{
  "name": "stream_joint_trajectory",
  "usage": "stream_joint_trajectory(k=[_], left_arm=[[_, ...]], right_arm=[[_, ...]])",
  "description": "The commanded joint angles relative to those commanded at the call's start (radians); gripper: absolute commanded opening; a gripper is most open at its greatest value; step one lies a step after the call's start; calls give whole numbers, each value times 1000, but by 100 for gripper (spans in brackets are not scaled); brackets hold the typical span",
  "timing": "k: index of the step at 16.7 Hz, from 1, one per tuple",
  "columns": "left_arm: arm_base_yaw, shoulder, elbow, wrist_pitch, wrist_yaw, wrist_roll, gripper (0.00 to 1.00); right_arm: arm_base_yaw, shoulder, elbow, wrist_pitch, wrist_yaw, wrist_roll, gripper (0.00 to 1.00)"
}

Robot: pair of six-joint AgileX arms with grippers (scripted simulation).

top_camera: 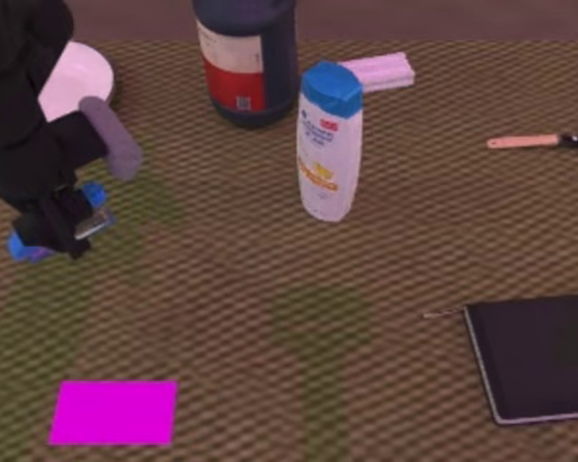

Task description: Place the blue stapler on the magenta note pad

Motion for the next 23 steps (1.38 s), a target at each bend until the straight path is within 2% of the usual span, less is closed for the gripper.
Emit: stream_joint_trajectory(k=[6,9,16,23], left_arm=[[-162,-295,-311,0,-9,278,0],[-213,-379,-393,3,-13,360,0],[-213,-367,-423,43,-13,365,0],[-219,-242,-612,369,-13,363,0]], right_arm=[[0,0,0,0,0,0,100],[0,0,0,0,0,0,100],[0,0,0,0,0,0,100],[0,0,0,0,0,0,100]])
